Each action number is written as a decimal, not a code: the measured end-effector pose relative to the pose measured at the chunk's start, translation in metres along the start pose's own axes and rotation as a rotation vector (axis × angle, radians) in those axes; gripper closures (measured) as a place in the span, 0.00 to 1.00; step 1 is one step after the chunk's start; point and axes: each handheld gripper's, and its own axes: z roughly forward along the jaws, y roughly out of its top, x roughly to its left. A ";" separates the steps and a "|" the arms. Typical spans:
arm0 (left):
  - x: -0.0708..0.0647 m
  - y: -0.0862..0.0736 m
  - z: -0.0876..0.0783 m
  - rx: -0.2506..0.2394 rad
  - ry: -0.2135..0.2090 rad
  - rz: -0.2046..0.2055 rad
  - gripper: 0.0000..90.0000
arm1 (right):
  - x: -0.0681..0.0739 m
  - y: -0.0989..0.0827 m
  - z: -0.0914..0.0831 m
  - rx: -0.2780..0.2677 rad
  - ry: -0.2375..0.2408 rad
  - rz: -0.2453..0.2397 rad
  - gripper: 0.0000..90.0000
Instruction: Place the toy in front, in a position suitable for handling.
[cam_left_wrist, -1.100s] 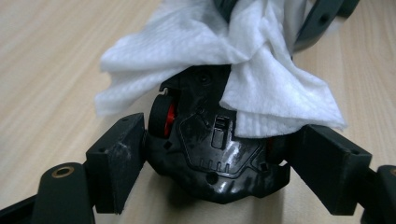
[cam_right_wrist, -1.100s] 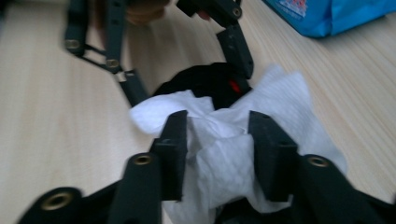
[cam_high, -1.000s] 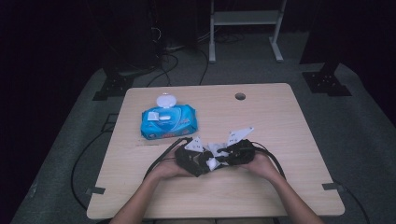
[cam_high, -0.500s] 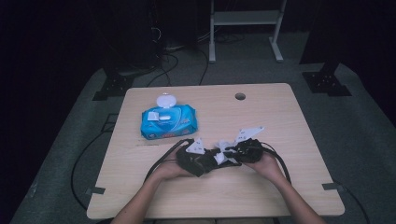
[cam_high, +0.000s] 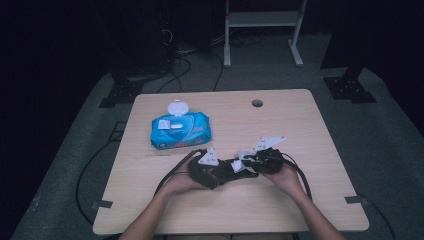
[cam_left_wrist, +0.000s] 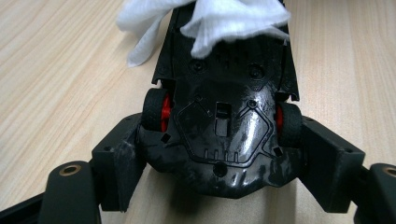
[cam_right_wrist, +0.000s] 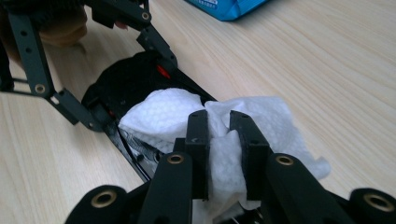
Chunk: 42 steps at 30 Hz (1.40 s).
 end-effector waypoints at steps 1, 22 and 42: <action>0.000 0.000 0.000 0.001 0.002 0.001 0.26 | 0.004 0.002 0.003 -0.003 -0.004 -0.009 0.86; -0.001 -0.001 0.000 0.008 0.013 0.006 0.26 | 0.007 -0.013 -0.012 -0.019 -0.001 0.009 0.86; 0.000 -0.002 -0.001 -0.009 0.008 -0.007 0.26 | -0.008 -0.006 -0.006 -0.025 -0.069 -0.003 0.86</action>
